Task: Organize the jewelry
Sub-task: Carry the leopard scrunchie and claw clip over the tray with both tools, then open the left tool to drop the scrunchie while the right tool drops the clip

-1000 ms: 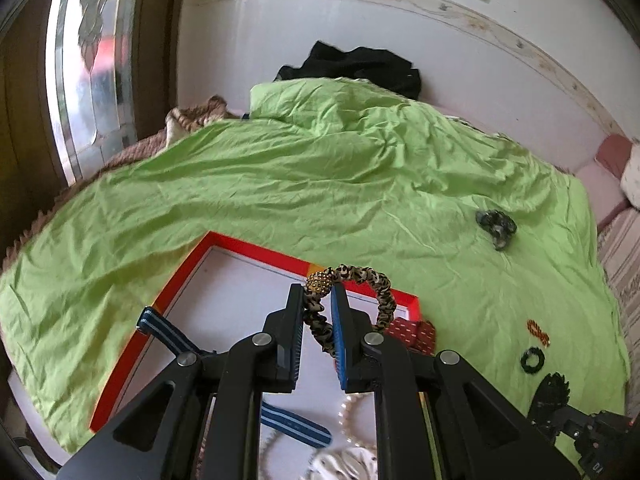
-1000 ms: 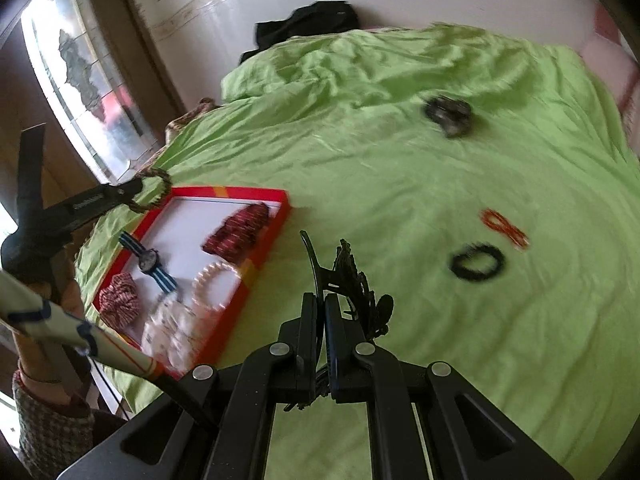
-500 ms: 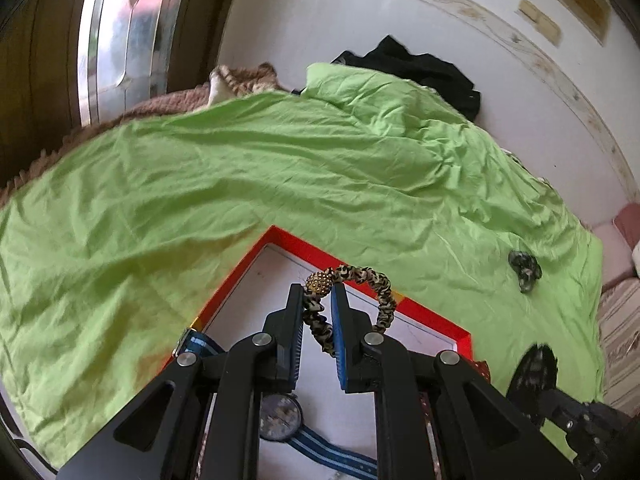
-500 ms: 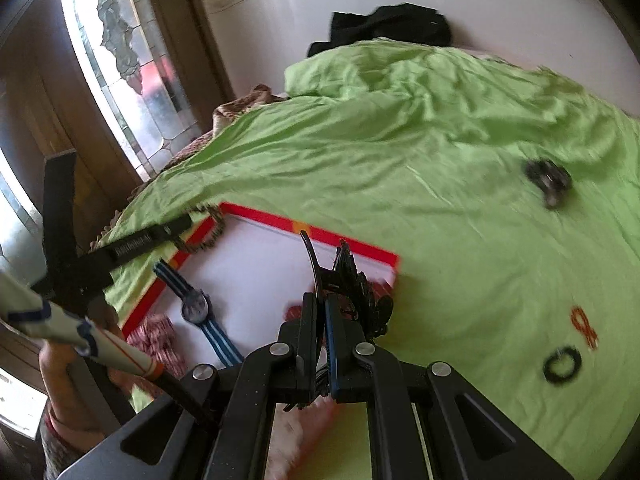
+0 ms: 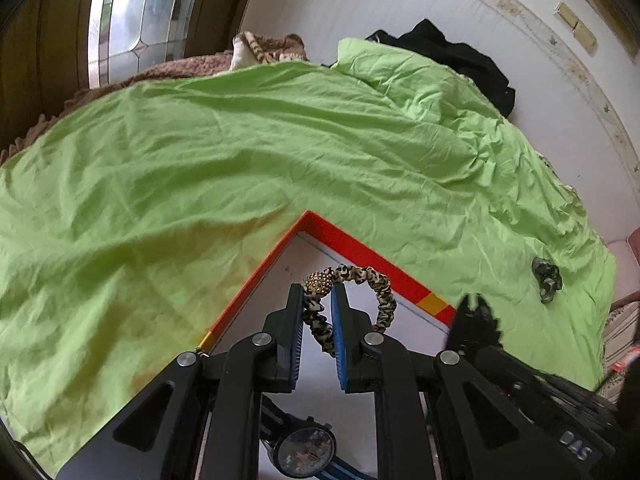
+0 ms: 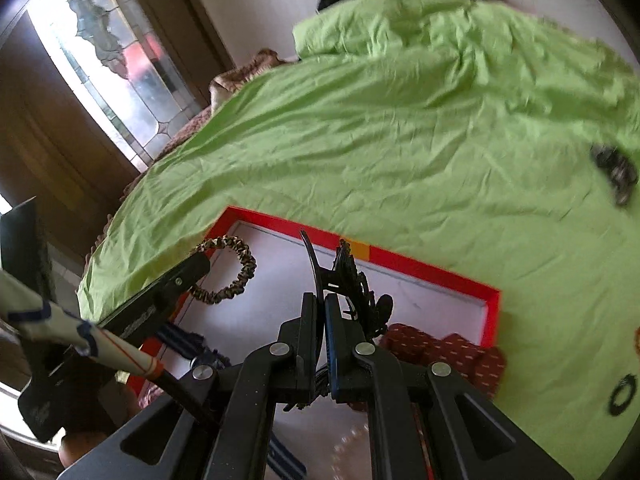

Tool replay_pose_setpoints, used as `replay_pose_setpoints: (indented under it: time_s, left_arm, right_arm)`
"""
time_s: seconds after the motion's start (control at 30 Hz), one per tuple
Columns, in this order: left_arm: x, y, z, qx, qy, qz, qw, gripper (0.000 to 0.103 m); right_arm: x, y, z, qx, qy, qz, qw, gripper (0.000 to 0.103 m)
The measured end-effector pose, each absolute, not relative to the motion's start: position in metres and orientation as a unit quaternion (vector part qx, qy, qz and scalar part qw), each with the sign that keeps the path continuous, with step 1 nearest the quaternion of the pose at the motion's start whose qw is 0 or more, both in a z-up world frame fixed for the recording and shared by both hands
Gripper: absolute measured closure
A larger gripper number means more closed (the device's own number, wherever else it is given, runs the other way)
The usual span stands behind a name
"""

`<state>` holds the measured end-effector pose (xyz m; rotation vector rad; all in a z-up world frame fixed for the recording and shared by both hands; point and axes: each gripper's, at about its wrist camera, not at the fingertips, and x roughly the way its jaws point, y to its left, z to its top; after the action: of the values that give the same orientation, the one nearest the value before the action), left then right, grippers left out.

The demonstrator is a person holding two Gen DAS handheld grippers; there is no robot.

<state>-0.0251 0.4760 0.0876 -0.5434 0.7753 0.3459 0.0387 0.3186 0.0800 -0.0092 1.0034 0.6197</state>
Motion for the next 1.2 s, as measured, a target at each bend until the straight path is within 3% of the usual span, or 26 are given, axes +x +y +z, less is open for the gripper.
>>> replay_pose_setpoints:
  time_s: [0.57,0.67,0.8,0.9,1.2]
  left_arm:
    - [-0.023,0.485,0.077,-0.273,0.379,0.179,0.866,0.09]
    - [-0.025,0.484,0.082,-0.266,0.374,0.185,0.869,0.086]
    - [-0.027,0.479,0.089,-0.25,0.368,0.188,0.876,0.081]
    - [-0.029,0.476,0.094,-0.246,0.362,0.189,0.879,0.074]
    - [-0.037,0.472,0.106,-0.232,0.354,0.201,0.884,0.071]
  right_arm:
    - [0.047,0.342,0.062,-0.038,0.469,0.283,0.836,0.097]
    - [0.044,0.341,0.069,-0.036,0.462,0.29,0.837,0.091]
    - [0.036,0.338,0.082,-0.038,0.444,0.295,0.845,0.073]
    - [0.031,0.331,0.092,-0.035,0.435,0.295,0.85,0.073]
    - [0.023,0.296,0.105,-0.014,0.433,0.281,0.856,0.069]
